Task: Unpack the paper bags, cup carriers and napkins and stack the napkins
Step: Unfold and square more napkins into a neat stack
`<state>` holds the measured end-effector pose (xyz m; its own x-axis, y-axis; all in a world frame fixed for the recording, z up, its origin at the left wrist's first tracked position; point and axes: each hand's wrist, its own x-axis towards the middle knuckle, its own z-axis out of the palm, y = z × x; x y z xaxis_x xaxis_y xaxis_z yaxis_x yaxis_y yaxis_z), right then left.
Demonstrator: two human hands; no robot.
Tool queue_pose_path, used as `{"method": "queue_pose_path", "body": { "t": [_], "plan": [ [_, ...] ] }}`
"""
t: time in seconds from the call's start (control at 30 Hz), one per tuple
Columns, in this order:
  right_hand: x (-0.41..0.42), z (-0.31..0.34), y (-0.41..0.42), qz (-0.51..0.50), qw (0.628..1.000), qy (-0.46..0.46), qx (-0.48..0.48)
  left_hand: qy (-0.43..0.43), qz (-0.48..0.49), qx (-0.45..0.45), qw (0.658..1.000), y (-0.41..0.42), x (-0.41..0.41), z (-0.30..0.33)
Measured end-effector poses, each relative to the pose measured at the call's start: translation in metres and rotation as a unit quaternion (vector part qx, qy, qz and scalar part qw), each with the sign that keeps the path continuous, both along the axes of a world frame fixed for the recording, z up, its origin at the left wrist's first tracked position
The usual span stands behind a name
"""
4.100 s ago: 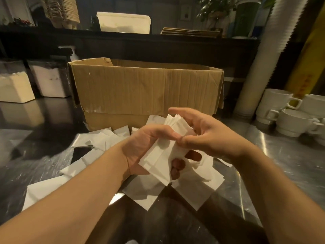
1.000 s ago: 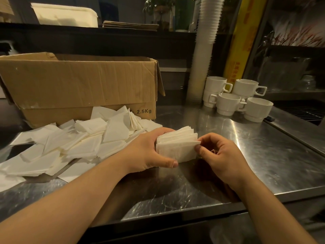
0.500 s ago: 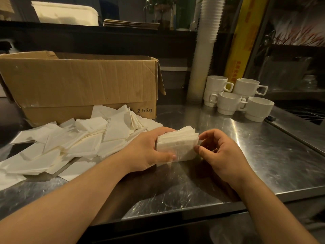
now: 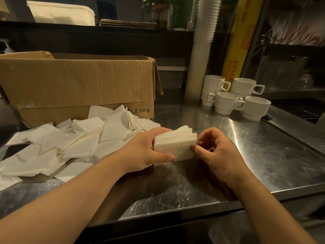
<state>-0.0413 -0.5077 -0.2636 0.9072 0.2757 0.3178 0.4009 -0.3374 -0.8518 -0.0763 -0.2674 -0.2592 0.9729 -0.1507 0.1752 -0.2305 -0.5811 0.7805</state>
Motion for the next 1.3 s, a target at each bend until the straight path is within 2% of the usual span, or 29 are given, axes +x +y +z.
{"method": "queue_pose_path", "body": {
  "t": [0.9,1.3],
  "plan": [
    [0.0012,-0.0003,0.0005,0.026,1.0,-0.002,-0.017,0.007,0.013,0.008,1.0,-0.001,-0.0002,0.0003],
    [0.0032,0.0018,0.0014,-0.001,0.999,-0.012,-0.034,-0.005,0.021,0.03,0.999,-0.0029,-0.0002,0.0021]
  ]
}}
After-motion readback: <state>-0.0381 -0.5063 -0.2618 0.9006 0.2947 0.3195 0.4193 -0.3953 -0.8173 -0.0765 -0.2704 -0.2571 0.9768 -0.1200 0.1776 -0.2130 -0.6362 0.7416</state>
